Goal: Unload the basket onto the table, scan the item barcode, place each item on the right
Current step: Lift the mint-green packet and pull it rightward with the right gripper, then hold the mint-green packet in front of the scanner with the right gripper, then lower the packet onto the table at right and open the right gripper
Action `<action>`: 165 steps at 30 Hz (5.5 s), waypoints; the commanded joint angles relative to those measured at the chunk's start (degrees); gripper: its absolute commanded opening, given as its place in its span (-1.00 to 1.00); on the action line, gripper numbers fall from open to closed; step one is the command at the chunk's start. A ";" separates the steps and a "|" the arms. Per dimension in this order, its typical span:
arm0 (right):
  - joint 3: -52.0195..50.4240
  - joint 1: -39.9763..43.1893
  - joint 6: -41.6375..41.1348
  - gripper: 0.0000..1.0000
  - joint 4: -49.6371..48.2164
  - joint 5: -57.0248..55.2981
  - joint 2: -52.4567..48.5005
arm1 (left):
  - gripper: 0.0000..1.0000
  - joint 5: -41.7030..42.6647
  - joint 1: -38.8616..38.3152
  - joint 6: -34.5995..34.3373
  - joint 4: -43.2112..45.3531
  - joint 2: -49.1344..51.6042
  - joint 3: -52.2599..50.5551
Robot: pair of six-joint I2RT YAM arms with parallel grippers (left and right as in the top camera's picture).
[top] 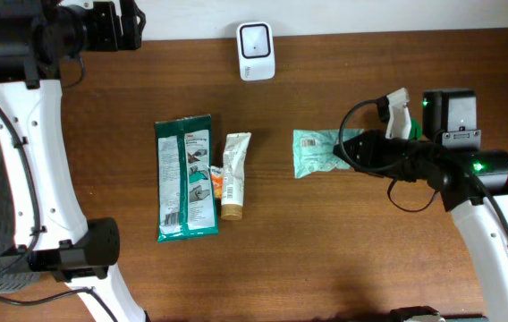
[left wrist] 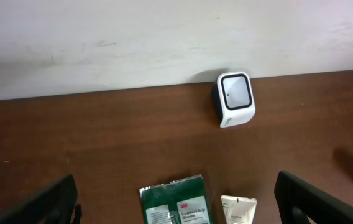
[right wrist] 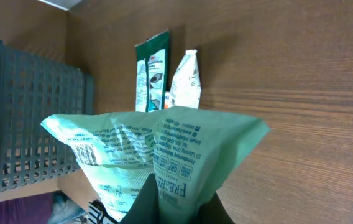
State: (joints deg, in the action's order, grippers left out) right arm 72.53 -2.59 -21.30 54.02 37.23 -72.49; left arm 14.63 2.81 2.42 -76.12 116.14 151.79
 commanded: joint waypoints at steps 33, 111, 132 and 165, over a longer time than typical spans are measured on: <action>15.56 -1.86 -0.04 -0.92 9.29 -9.44 -11.76 | 0.98 0.63 -0.02 0.90 0.09 -1.40 0.94; 55.17 -22.86 -0.61 -0.92 23.85 -58.23 -37.00 | 0.98 0.61 -0.02 0.90 0.09 -1.40 0.94; 10.99 -4.74 -26.16 -0.92 23.76 -57.29 -38.58 | 0.98 0.63 -0.02 0.90 0.09 -1.40 0.94; 10.75 2.23 -7.34 0.48 22.23 -41.70 -22.27 | 0.98 0.63 -0.02 0.90 0.09 -1.40 0.94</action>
State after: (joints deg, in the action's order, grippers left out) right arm 82.19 -0.49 -32.67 76.16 -8.78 -100.55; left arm 14.63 2.81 2.44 -76.09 116.07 151.85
